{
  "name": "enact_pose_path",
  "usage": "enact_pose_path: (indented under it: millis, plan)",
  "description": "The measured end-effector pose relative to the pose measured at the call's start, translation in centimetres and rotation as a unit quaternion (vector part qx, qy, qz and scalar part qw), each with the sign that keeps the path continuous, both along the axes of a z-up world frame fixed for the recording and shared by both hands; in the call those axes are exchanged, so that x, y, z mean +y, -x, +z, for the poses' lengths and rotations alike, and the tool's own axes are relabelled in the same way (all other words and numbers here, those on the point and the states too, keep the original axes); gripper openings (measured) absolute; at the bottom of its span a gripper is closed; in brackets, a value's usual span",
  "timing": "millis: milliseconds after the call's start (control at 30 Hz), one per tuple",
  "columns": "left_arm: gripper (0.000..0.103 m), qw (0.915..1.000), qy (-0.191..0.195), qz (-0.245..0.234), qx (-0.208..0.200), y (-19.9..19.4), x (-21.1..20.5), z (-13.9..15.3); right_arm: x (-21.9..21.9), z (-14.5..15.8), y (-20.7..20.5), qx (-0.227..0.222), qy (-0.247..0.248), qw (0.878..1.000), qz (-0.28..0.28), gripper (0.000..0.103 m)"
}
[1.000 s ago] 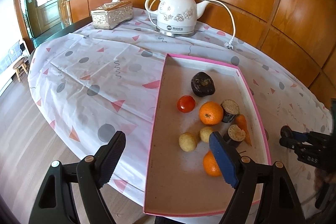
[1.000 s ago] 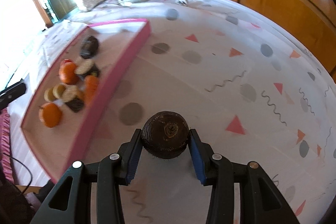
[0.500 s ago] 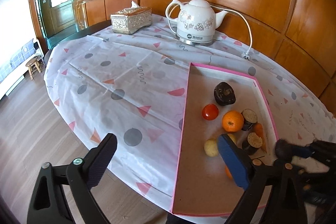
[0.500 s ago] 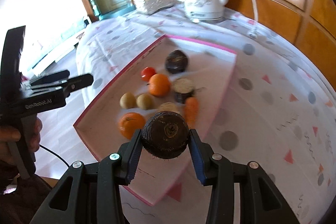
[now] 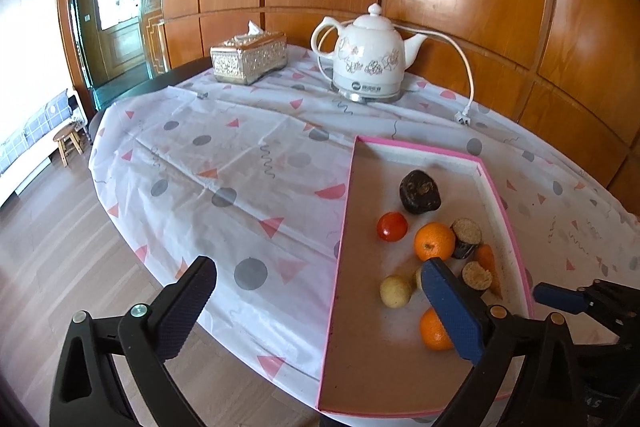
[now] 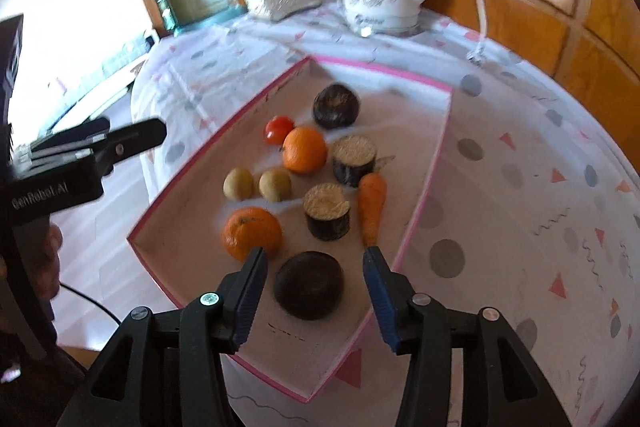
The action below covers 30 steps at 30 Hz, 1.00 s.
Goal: Organize fruits
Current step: 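Withdraw the open right tool from the tray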
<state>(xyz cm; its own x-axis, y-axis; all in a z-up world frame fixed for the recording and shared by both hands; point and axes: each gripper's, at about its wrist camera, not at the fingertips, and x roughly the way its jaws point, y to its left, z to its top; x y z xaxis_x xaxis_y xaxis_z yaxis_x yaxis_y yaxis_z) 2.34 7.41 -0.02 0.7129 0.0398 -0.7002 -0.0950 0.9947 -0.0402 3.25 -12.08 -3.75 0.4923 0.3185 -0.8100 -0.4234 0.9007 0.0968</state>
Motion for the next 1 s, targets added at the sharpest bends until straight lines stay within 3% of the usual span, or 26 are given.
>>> enact_pose_path:
  millis: [167, 333, 1000]
  plan:
    - [0.103, 0.9998, -0.006, -0.007, -0.016, 0.4, -0.7, 0.6, -1.2, 0.8, 1.0, -0.026, -0.012, 0.998, -0.06, 0.052]
    - [0.103, 0.9989, -0.036, -0.007, -0.03, 0.8, -1.6, 1.0, -1.4, 0.9, 2.1, -0.051, 0.003, 0.994, -0.098, 0.053]
    - [0.103, 0.9979, -0.045, -0.025, -0.04, 1.3, -2.6, 1.3, -1.5, 1.0, 2.8, -0.07, 0.014, 0.991, -0.113, 0.053]
